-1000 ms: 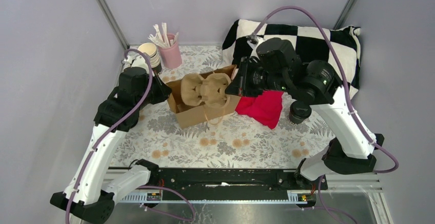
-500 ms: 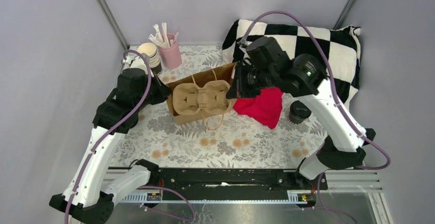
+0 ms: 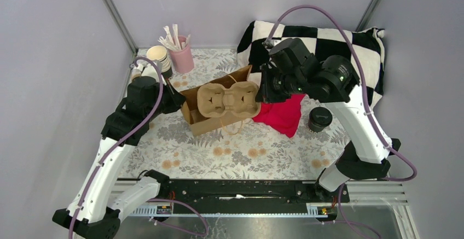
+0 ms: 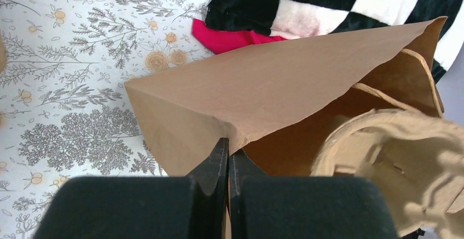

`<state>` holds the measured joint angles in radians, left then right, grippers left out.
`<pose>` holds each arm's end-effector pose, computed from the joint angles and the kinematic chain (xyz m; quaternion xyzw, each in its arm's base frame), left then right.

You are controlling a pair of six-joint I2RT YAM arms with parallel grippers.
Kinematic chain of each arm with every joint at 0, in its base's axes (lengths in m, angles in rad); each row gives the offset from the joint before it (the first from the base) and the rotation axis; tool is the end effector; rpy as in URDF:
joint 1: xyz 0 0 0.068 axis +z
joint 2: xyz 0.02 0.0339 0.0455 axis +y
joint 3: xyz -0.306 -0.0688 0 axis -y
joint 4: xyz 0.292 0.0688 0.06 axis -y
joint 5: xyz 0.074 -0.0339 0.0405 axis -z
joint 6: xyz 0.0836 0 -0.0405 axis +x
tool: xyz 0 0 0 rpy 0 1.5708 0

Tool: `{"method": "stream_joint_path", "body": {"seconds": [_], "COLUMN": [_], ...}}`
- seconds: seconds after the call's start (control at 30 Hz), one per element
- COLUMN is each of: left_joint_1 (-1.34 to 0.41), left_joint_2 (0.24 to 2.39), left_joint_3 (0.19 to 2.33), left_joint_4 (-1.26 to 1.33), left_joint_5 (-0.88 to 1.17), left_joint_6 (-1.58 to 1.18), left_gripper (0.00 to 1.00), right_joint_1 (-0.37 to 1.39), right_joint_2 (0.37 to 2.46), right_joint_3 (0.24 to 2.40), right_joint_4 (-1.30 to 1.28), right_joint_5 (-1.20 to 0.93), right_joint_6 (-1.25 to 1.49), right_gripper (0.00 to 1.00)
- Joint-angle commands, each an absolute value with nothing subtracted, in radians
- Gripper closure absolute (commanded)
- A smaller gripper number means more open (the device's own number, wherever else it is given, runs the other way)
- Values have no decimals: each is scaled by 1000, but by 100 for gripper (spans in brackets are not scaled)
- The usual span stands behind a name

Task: Pack the takeout coffee

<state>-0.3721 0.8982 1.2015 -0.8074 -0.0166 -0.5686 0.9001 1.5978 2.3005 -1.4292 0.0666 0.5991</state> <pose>0.2130 -0.0816 0.4212 -0.0887 0.8565 -0.2240 0.4564 0.2095 0.2550 0.5493 -0.1232 0.9034 0.2568 0.3204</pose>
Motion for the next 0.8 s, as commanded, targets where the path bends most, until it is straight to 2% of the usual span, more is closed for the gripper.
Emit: {"method": "stream_joint_path", "body": {"seconds": [0.0,0.23,0.37,0.57,0.77], "left_joint_1": [-375,-380,-382,-383,-386], "left_joint_2": [865,856,859,894,914], "left_joint_3": [1178,1166,1192,1250,1256], "left_joint_4": [-748,-737,-737,-737,-730], "left_joint_5": [-5,26,22,30,39], "left_joint_6": [-572,-583,-581,-592,-601], "left_gripper": [100,100,100,100,100], "right_joint_1": [895,894,896,900,927], "right_joint_2": [1590,1577,1608,1584,1510], "right_joint_3": [2374,2305,2319,2266,2151], "right_joint_4": [-1446,-1226,-1232,-1223,-1138], "right_joint_5": [178,80,43,-63,29], "right_joint_6": [548,287,111,5,-79], "right_gripper": [100,100,100,100,100]}}
